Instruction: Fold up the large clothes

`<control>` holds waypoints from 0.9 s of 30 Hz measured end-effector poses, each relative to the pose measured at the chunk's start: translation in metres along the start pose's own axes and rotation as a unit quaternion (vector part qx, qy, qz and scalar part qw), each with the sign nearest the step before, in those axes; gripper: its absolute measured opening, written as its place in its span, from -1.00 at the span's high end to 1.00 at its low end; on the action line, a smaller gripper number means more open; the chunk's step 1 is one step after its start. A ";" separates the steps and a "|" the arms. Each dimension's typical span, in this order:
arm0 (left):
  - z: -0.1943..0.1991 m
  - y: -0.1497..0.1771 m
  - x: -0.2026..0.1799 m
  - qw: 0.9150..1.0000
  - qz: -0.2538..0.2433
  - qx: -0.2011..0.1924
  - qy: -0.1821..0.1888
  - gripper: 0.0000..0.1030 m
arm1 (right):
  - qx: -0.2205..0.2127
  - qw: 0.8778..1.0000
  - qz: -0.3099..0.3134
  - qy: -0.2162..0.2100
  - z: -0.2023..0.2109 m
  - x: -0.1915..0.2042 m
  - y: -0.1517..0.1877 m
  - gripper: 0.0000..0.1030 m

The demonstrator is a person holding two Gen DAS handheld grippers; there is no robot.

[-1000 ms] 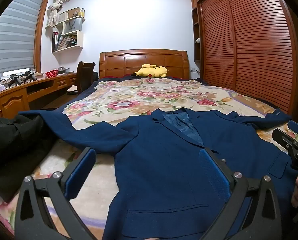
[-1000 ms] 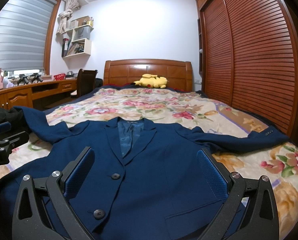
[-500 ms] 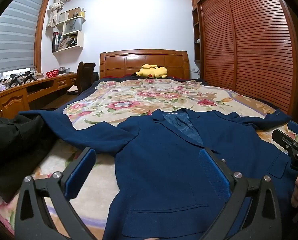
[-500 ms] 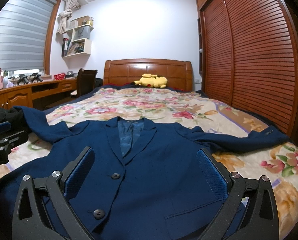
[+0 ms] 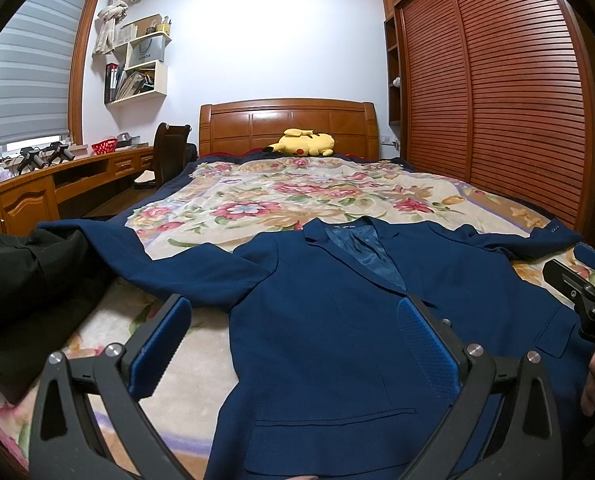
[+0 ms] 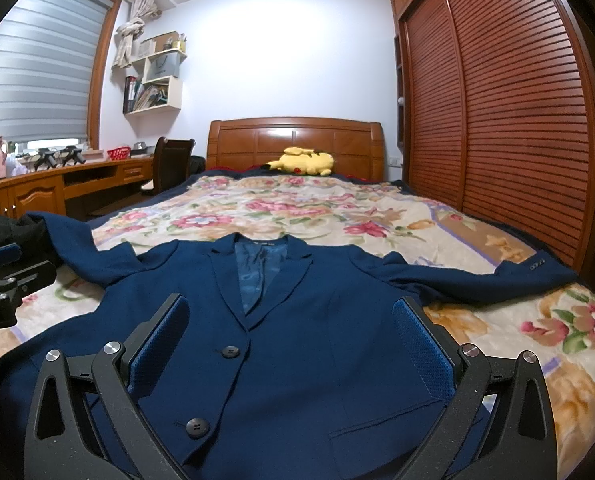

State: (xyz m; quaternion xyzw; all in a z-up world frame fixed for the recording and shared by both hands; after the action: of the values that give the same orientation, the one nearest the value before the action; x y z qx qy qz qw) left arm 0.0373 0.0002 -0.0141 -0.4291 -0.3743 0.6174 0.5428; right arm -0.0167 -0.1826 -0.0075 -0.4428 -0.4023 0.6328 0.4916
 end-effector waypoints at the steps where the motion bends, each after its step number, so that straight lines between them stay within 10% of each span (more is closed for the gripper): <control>1: 0.000 0.000 0.000 1.000 0.000 0.000 0.000 -1.00 | 0.000 1.000 0.000 0.000 0.000 0.000 0.000 -1.00; 27: -0.009 0.004 0.056 0.998 -0.003 0.040 -0.037 -1.00 | 0.011 0.998 0.003 -0.070 -0.016 0.045 -0.014 -1.00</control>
State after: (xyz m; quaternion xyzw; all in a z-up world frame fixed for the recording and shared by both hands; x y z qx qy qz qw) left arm 0.0419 0.0549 -0.0281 -0.3826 -0.3703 0.6459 0.5471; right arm -0.0031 -0.1349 -0.0060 -0.3934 -0.4272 0.6680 0.4654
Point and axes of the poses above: each gripper's, at about its wrist camera, not at the fingertips, and z roughly against the way its jaws point, x to its left, y to its underside, the point moved 4 cm from there along -z, roughly the way its jaws point, and after that the axes turned 7 degrees about z, right-handed, at the moved point
